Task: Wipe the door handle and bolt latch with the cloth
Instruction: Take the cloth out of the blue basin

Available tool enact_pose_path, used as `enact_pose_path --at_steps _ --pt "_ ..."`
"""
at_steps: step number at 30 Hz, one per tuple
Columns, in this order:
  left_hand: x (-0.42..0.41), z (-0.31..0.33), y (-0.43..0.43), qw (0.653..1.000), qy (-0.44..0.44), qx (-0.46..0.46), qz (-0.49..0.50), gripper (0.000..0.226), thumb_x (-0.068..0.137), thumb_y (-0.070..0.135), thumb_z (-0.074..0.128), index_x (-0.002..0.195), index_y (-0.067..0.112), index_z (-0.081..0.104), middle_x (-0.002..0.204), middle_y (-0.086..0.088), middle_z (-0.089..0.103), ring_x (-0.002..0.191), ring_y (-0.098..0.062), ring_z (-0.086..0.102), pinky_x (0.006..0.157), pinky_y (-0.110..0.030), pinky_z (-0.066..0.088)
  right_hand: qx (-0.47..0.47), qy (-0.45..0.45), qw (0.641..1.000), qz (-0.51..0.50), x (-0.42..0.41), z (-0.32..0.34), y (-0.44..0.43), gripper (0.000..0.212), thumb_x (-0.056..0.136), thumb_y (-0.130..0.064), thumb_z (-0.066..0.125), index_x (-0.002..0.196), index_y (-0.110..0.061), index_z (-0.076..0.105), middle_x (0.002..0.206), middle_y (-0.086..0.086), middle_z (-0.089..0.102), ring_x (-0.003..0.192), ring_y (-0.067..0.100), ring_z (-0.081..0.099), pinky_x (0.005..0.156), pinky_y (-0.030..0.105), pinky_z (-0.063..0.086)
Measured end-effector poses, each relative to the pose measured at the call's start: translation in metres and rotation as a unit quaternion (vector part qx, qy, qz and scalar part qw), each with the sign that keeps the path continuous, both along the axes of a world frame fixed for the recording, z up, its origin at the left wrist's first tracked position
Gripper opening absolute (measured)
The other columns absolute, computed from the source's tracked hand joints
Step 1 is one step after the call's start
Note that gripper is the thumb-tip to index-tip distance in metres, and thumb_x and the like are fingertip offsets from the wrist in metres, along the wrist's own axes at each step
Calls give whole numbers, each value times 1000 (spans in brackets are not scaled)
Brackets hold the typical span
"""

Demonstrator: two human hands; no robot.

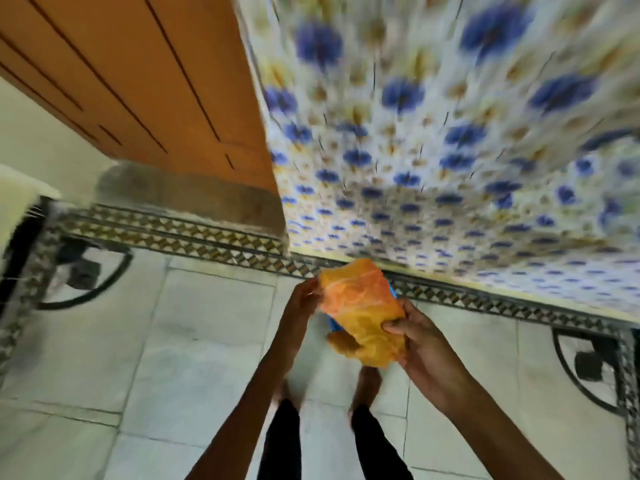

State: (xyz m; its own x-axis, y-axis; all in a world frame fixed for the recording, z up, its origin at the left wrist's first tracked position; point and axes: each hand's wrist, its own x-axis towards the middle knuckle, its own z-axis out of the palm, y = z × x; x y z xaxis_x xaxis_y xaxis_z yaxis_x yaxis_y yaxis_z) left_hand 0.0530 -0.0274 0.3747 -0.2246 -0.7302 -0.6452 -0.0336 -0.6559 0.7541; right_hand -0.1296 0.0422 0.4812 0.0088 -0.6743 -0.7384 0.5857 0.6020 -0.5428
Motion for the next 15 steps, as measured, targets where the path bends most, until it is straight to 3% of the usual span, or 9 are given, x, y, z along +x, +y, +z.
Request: enact_pose_path --at_steps 2,4,6,9,11,13,15 --pt "23 82 -6 993 93 48 45 41 91 43 64 122 17 64 116 0 71 107 -10 66 90 -24 52 -20 -69 997 -4 21 82 -5 55 64 -2 73 118 -7 61 112 16 68 93 27 70 71 37 61" --pt "47 156 -12 969 189 114 114 47 87 48 57 115 15 74 111 -9 74 101 -21 71 89 -39 51 -37 -127 991 -26 44 151 -10 73 44 -4 88 114 -3 66 118 18 67 98 31 70 83 45 56" --pt "66 214 -17 936 284 161 134 55 90 57 49 106 14 80 111 -16 74 99 -31 72 89 -43 53 -67 -167 983 -48 62 201 -19 76 44 -5 88 116 0 67 124 21 65 106 34 67 89 49 55" --pt "102 270 -17 904 370 173 124 67 93 69 44 118 15 76 125 -19 68 106 -35 66 80 -47 61 -114 -187 974 -64 88 249 -39 80 52 -5 83 126 7 56 130 23 60 120 35 58 97 51 49" --pt "122 283 -22 893 390 180 134 75 90 67 52 138 11 62 135 -22 61 120 -37 57 95 -52 55 -125 -177 973 -78 101 262 -56 87 51 -4 85 130 8 51 134 23 57 123 33 56 102 50 43" --pt "141 293 -29 910 362 155 130 72 96 62 45 140 7 58 134 -24 61 123 -39 58 106 -55 46 -128 -162 974 -92 114 265 -71 83 49 -4 85 125 6 56 128 20 62 110 31 65 100 45 46" --pt "158 302 -46 932 324 113 116 53 97 45 49 132 7 64 120 -21 70 108 -34 68 91 -52 57 -126 -132 979 -87 127 266 -85 54 61 -3 77 112 2 62 114 18 68 95 29 70 90 40 53"
